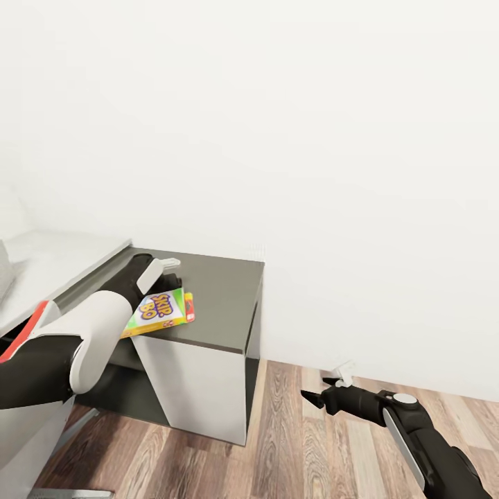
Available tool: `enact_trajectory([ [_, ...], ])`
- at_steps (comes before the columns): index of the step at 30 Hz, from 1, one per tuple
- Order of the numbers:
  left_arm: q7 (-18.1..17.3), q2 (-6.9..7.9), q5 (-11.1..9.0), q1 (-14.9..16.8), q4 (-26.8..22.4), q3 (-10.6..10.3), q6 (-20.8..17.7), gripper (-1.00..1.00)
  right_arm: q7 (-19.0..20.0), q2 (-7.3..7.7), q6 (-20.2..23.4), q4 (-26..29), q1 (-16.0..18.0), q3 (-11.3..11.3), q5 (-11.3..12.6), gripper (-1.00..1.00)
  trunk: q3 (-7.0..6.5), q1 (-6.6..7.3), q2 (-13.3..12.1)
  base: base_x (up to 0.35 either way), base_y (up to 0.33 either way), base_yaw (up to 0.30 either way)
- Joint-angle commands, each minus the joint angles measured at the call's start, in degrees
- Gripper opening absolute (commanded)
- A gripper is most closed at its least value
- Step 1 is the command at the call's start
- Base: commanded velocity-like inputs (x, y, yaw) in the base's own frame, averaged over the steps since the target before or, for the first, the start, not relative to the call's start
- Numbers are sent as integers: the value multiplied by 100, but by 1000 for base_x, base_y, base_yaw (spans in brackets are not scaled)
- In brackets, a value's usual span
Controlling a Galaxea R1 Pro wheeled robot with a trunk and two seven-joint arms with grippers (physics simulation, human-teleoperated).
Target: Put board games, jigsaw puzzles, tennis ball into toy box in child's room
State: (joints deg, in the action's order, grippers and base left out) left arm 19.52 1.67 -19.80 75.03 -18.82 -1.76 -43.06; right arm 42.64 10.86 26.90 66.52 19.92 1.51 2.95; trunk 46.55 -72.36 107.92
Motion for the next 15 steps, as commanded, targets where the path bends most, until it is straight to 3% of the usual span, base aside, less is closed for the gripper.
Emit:
enact_trajectory([
  [1, 44, 2, -68, 2, -8, -17, -19, 100, -1, 4, 44, 6, 3, 7, 31, 100, 6, 1, 3, -65, -176, 0],
  [7, 44, 2, -67, 2, -12, -12, 48, 100, -1, 4, 44, 4, 3, 7, 30, 100, 6, 1, 3, -59, -187, 0],
  [15, 40, 12, -71, 2, -26, 3, 598, 100, -1, 4, 44, 3, 3, 7, 30, 100, 6, 1, 3, -5, -24, 0],
])
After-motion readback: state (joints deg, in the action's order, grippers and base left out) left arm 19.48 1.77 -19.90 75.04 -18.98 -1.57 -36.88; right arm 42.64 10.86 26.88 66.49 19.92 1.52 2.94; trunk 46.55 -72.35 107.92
